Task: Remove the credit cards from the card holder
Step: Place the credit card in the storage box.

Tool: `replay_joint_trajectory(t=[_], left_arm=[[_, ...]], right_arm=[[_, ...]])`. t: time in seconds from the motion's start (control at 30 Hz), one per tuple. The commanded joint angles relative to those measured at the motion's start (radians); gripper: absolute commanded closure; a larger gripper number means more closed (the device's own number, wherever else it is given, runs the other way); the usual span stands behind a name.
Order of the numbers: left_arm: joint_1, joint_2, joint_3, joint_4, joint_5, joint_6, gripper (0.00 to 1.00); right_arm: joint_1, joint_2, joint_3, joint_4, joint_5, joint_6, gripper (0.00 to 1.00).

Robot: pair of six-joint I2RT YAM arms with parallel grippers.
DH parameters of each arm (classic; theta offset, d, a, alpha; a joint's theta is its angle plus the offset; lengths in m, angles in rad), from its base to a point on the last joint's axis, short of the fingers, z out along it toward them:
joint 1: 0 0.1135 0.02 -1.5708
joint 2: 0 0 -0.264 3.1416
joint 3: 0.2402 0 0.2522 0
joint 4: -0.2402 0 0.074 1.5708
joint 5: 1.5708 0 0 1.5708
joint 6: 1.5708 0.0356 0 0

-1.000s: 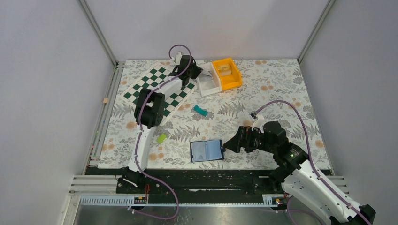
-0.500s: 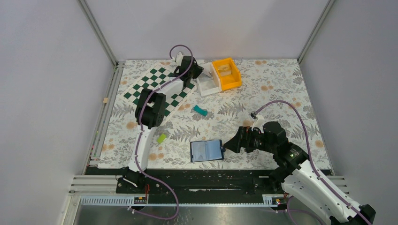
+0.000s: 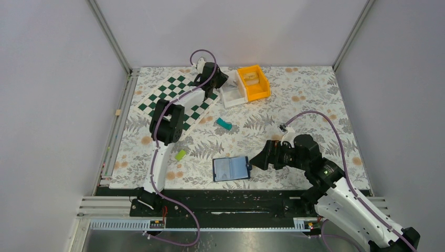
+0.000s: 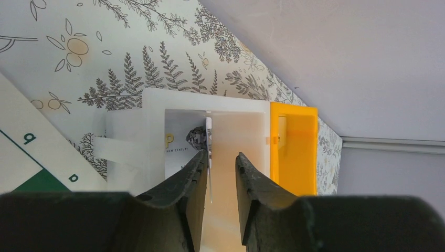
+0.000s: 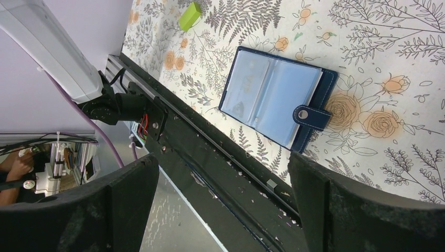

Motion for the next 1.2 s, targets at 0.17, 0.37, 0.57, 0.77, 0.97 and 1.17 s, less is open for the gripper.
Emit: replay_joint_trajectory(t=[0.17,0.37,0.57,0.77,0.97,1.17], left_arm=[[-0.003,-0.102,0.028,-0.026,-0.012,0.058,0.68],[-0.003,-0.118,0.030,-0.032,-0.009,0.069,0.65],[-0.003,-0.141,0.041,-0.049,0.013,0.111,0.63],[-0.003,-0.265,-0.003,-0.159,0.139,0.185,0.63],[-0.002,-0.593,-0.294,-0.236,0.257,0.294,0.63],[-0.002,-0.983,-0.648,-0.405,0.306,0.365,0.59]], right_arm=[[-0.005,0.003,0.042,0.006,0.022,0.002,0.00],[-0.005,0.004,0.037,0.006,0.018,0.018,0.01],[-0.006,0.002,0.028,0.007,0.017,0.027,0.01],[-0.005,0.029,0.064,-0.068,0.080,0.048,0.01],[-0.006,0.060,0.072,-0.075,0.101,0.111,0.04],[0.001,0.126,0.051,-0.047,0.089,0.208,0.22]])
